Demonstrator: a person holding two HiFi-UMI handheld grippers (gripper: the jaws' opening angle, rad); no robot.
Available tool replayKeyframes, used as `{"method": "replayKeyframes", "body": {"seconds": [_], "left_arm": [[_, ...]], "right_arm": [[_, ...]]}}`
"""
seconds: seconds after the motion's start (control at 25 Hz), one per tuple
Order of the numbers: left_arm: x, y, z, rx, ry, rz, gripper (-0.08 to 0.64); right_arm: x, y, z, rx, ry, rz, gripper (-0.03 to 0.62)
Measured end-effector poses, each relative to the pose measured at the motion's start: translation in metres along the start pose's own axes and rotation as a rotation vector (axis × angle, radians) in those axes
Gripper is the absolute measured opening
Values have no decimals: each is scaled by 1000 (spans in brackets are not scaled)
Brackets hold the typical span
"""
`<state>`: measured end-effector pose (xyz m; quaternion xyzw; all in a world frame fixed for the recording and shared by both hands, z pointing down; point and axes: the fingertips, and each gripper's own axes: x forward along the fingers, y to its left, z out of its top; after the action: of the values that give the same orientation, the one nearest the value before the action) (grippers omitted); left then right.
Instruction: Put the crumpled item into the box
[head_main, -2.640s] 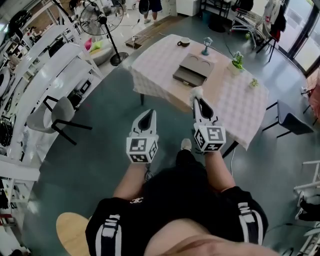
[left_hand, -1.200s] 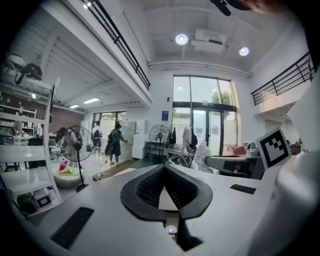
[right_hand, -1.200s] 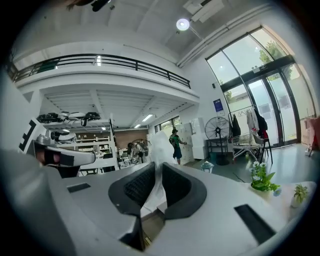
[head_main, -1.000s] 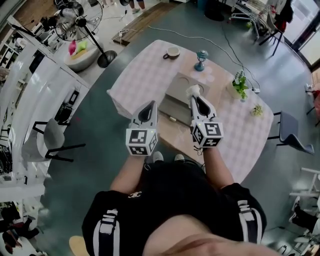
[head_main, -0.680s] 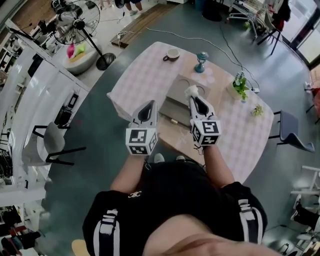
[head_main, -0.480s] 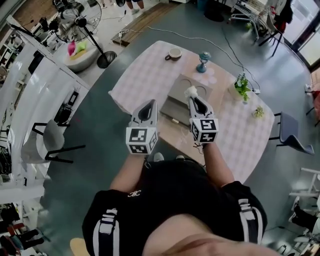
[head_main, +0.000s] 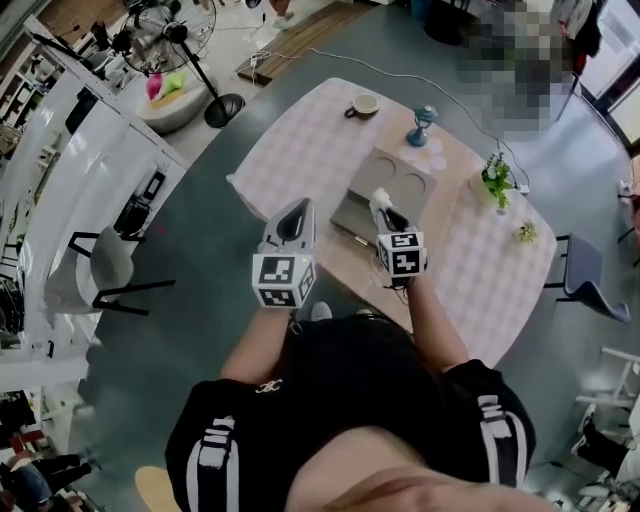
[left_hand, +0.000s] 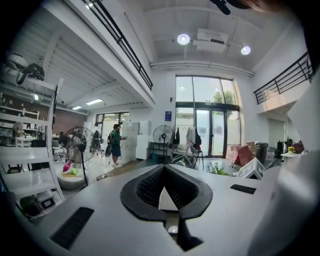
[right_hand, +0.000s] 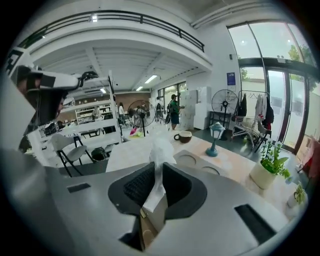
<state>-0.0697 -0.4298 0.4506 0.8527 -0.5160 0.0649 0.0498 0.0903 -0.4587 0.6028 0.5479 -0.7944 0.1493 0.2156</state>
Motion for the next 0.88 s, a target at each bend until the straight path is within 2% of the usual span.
{"method": "replayKeyframes", "body": {"seconds": [0.16,0.56,0.88], "left_arm": [[-4,5,-3,-3,5,14,-9],[-12,19,-9,-9,17,47,-9],[-16,23,-14,-11,29,63,-9]], "right_arm": [[14,4,-22,-29,69,8,48],[48,3,-87,-11,227,30,51],[56,6,-131,64,351,61,57]]}}
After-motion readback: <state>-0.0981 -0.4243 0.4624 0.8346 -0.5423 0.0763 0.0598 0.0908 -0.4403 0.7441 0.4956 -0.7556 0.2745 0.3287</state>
